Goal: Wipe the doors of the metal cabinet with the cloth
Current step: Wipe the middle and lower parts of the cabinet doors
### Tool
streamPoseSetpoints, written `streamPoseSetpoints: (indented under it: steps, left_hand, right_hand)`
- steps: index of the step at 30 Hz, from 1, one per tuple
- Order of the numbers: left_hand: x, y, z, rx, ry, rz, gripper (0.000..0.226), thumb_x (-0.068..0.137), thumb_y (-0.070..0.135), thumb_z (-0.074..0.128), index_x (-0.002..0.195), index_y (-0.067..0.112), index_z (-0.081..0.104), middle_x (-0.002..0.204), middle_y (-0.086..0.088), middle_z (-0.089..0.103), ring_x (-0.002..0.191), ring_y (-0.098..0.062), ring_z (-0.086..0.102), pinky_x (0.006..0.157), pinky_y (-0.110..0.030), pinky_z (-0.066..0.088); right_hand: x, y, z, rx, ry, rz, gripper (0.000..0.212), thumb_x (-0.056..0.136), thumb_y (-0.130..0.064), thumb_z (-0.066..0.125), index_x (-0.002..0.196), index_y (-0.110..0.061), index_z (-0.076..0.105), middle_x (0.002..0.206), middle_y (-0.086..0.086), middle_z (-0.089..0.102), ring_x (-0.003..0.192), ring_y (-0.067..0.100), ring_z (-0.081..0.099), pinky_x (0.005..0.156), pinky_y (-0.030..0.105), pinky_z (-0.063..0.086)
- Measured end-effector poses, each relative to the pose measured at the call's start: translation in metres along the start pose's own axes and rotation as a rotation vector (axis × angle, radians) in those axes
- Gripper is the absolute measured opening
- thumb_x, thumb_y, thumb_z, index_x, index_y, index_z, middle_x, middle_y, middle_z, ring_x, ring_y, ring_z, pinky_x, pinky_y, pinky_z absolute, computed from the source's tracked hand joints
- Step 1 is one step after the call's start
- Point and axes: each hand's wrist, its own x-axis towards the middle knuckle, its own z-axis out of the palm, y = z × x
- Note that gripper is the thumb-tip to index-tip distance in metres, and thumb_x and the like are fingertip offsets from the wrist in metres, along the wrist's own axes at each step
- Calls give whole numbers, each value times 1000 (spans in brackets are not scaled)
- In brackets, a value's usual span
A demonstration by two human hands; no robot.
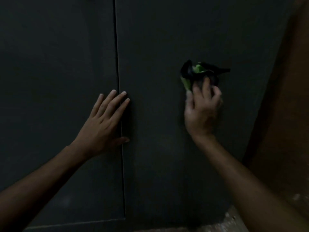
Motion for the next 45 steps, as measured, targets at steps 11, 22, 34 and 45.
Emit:
streamPoseSetpoints:
  steps: [11,22,34,45]
  left_hand:
    - [3,13,22,28,-17,31,115,77,58,76,160,8,14,169,-13,4,157,-31,-1,127,-48,2]
    - [6,19,24,-22,75,34,103,82,69,46,158,4,22,168,-14,11,156,-32,7,126,-50,6]
    - [29,19,3,-79,206,-50,74,89,61,49,143,11,50,150,-13,43,142,-34,38,123,-51,18]
    - [88,-1,-48,-307,288,-135,48,90,50,55,124,18,63,131,-1,55,123,-22,47,99,-32,29]
  right_hand:
    - [-59,118,-13,-85,-108,134,35,96,-36,51,121,-11,51,122,22,52,100,43,56,83,49,47]
    - [-96,134,-25,-54,-218,-70,35,91,-29,52,115,-4,49,117,30,55,94,48,61,82,51,51]
    - [-29,108,-15,-17,-154,53,42,95,-31,53,126,-4,49,118,28,52,101,45,56,86,48,49]
    - [183,-20,-2,133,177,314,41,95,-37,55,123,-9,63,119,21,57,106,37,55,89,41,41]
